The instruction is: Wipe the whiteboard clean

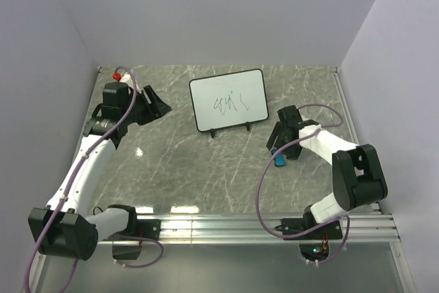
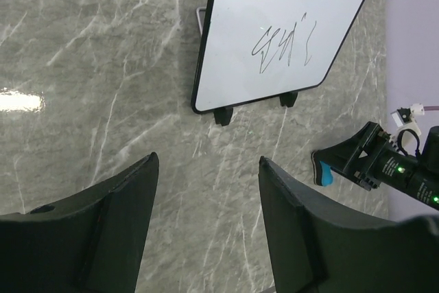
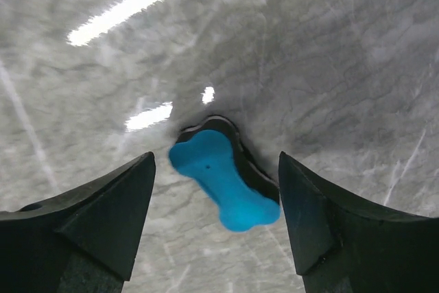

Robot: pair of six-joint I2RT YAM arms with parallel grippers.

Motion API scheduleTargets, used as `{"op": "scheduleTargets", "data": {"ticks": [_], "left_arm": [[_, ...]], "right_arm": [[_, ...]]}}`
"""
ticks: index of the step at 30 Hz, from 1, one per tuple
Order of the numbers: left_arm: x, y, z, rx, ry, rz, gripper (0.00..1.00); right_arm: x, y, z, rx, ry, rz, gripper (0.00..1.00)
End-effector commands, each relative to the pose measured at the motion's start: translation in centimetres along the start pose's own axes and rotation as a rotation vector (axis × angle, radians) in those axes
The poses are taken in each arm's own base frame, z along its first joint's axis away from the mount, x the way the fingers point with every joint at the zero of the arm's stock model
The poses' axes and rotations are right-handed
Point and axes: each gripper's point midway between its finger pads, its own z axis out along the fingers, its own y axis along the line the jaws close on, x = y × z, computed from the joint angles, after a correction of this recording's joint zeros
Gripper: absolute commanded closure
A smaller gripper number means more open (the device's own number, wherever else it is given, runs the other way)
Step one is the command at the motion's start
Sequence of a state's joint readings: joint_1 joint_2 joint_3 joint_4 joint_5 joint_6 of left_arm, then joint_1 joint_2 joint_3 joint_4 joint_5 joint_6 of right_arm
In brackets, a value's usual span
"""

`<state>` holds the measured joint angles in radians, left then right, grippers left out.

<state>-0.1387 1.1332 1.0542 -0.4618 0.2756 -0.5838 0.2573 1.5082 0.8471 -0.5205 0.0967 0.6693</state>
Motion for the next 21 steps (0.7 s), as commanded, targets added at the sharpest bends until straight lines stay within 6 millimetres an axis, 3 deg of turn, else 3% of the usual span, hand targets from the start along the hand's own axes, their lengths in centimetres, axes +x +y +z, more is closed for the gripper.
{"op": "scheduleTargets", "data": {"ticks": [1, 14, 21], "left_arm": [[-0.4, -0.3, -0.9, 0.009, -0.038, 0.02, 0.35], [0.7, 0.0, -1.2, 0.02, -0.053, -0.039, 0.36], [1.1, 0.1, -1.7, 0.023, -0.069, -0.066, 0.36]], "right_arm": [[0.6, -1.1, 1.0, 0.03, 0.007, -0.035, 0.21], [1.0, -2.4, 0.4, 0.065, -0.005, -0.132, 0.32], [1.2, -1.5, -0.1, 0.054, -0.007, -0.17, 0.43]]}}
